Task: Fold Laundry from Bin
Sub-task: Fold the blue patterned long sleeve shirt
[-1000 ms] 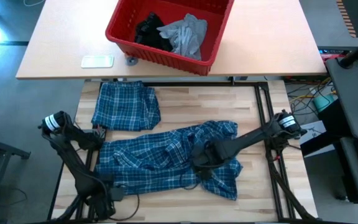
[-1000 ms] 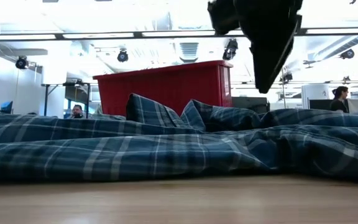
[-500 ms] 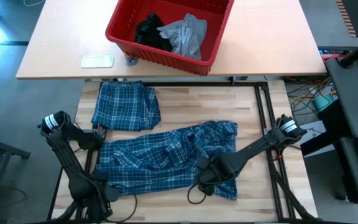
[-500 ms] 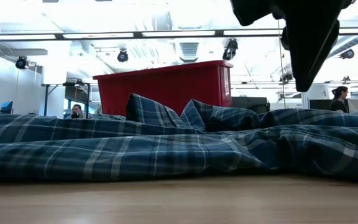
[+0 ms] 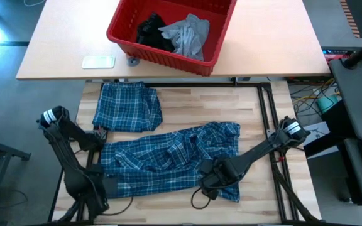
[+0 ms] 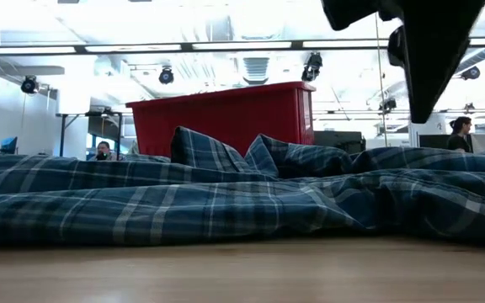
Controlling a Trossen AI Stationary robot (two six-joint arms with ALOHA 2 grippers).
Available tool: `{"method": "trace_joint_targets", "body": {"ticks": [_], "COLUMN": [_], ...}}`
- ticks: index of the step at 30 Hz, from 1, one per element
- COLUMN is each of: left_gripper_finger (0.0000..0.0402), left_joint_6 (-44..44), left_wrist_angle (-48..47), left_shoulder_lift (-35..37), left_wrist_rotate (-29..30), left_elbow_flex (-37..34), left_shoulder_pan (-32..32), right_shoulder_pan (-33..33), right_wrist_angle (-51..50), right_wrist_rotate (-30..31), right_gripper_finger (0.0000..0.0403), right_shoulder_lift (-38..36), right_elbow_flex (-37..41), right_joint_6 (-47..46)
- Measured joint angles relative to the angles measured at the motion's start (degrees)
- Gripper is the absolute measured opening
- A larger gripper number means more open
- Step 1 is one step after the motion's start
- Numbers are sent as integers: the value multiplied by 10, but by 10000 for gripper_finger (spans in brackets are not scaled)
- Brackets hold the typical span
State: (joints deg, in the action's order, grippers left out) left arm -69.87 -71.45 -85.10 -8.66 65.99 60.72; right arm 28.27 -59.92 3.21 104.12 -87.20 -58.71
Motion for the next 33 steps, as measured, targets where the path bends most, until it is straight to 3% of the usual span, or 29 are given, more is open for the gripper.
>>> {"method": "trace_joint_targets", "body": {"ticks": [4,7,12,16,23,29,33], "left_gripper_finger": [354,354,349,345,345,345,345], "left_joint_6": [-20,-21,-6,-1,7,75,134], "left_wrist_angle": [23,57,163,214,216,103,51], "left_shoulder_lift": [28,36,32,19,4,8,18], "left_wrist_rotate": [100,134,117,75,44,30,70], "left_elbow_flex": [-45,-109,-218,-254,-256,-195,-129], "left_shoulder_pan": [-41,-76,-107,-91,-40,-25,-26], "right_shoulder_pan": [-8,-29,-47,-37,-33,-19,-9], "right_wrist_angle": [61,106,108,8,-123,-97,-16], "right_wrist_rotate": [29,28,14,-30,-5,-2,-7], "right_gripper_finger": [274,274,274,274,274,274,274], "right_shoulder_lift": [0,0,1,1,-23,-83,-125], "right_elbow_flex": [37,91,160,168,126,101,119], "right_joint_6": [17,23,24,49,102,110,85]}}
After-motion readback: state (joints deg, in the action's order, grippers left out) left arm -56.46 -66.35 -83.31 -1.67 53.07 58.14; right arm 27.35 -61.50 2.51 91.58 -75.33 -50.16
